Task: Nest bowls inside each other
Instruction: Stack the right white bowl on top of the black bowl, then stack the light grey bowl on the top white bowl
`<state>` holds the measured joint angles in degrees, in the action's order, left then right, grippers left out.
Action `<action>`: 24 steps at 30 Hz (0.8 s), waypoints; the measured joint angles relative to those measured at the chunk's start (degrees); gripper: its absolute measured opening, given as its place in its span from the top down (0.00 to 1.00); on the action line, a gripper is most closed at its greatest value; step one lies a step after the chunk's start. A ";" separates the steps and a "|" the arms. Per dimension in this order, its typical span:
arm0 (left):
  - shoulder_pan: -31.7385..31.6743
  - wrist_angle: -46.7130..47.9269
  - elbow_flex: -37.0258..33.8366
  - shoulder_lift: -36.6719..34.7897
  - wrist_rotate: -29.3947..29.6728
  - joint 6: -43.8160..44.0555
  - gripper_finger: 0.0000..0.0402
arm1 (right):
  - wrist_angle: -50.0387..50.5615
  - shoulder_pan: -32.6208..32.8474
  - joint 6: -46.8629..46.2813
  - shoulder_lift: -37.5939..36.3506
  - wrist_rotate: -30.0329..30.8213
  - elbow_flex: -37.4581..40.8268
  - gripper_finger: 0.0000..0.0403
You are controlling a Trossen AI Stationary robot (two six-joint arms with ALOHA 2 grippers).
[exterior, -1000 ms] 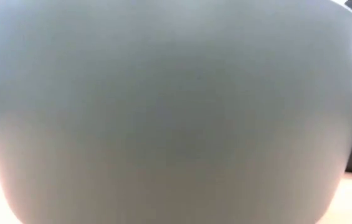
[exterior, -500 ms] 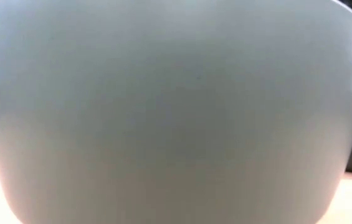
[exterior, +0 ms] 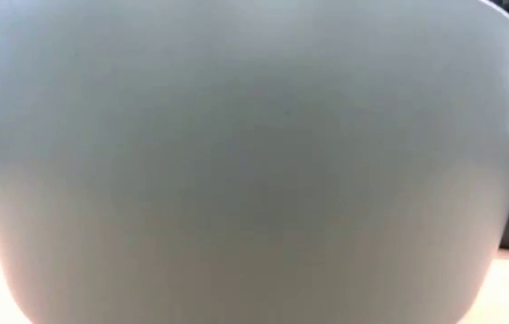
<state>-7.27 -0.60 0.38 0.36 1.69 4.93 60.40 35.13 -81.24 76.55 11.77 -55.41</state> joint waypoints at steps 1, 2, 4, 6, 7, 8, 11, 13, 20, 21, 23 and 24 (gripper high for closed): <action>-0.02 0.00 0.00 0.00 -0.02 0.02 0.90 | -0.01 0.05 -0.67 0.00 0.02 0.35 0.99; 0.00 0.00 0.00 0.00 0.00 0.21 0.90 | -0.06 0.07 -1.34 0.00 -0.24 0.83 0.99; -0.01 0.00 0.00 0.00 0.00 0.23 0.90 | -0.72 0.29 -2.17 0.00 -1.10 2.28 0.98; -0.02 0.00 0.00 0.00 -0.02 0.24 0.90 | -1.57 0.35 -2.39 0.00 -1.56 3.85 0.99; -0.01 0.02 0.00 0.00 0.00 0.24 0.91 | -2.07 0.36 -2.39 0.00 -1.75 4.61 0.99; 0.00 0.02 0.00 0.00 0.00 0.26 0.91 | -2.51 0.34 -2.35 0.00 -2.00 5.24 0.99; -0.02 0.02 0.00 0.00 0.00 0.28 0.92 | -3.55 0.34 -2.20 0.00 -2.19 5.96 0.99; -0.01 0.02 0.00 0.00 0.00 0.31 0.92 | -3.64 0.34 -2.13 0.00 -2.19 5.96 0.99; -0.02 -1.15 -0.04 0.00 0.03 0.33 0.90 | -3.19 -0.30 -0.83 0.00 0.85 5.96 0.97; -0.01 -1.45 -0.07 0.00 0.07 0.31 0.90 | -3.15 -0.68 -0.28 0.00 1.50 5.96 0.96; -0.02 -4.83 -0.01 0.08 0.09 -0.61 0.90 | -3.15 -1.73 0.46 0.00 2.47 5.96 0.95; -0.02 -5.60 0.19 -0.12 0.09 -1.32 0.90 | -3.16 -2.26 0.70 0.00 2.98 5.96 0.95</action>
<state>-7.29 -6.20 0.57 0.24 1.78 3.61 57.24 32.86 -80.53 76.55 14.75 -49.45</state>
